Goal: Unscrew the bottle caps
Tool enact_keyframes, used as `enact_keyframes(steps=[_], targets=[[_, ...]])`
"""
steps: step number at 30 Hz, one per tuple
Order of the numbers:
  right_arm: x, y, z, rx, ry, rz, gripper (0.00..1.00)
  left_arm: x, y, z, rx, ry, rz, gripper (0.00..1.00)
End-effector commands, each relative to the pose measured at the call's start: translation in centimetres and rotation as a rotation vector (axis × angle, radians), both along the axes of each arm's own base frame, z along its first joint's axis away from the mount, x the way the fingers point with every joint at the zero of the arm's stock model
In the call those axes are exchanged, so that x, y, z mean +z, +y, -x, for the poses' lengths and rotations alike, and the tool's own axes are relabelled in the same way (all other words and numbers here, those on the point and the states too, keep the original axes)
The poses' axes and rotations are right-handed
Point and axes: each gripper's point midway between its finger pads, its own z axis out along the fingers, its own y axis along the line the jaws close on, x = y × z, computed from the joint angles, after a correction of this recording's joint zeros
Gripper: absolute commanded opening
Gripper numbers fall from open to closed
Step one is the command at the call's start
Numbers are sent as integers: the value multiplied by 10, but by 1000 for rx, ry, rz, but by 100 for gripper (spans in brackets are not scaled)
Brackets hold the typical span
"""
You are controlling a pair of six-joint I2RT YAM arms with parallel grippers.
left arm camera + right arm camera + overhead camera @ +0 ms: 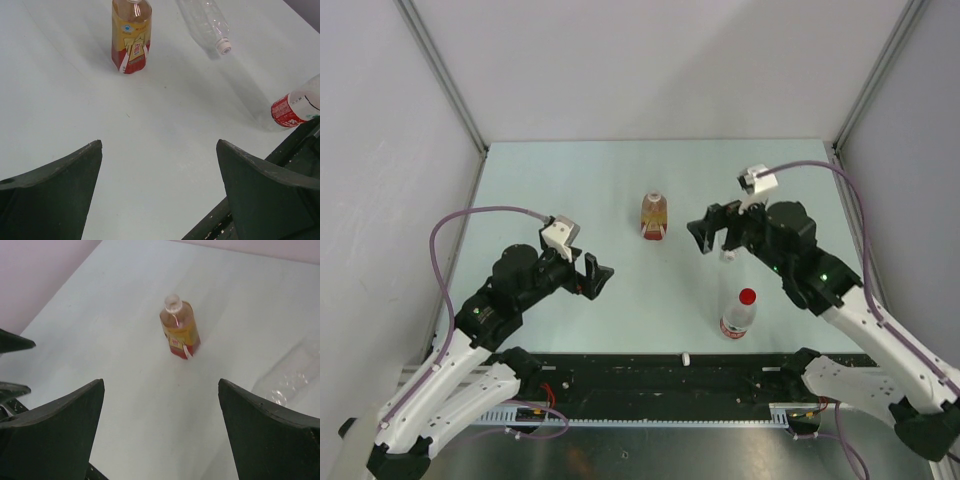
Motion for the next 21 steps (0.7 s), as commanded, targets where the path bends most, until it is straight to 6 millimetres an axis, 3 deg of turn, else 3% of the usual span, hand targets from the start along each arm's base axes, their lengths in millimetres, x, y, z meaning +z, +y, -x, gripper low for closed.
enact_keyframes(steps=[1,7,21], targets=[[-23,-25,20,-57,62,6,98,3,0,-2,11,-9,22,99],[-49,-56,42,-152,174,33,98,0,-2,-3,6,6,14,99],[-91,-81,86,-261,440,-15,95,-7,-5,-4,2,36,4,99]])
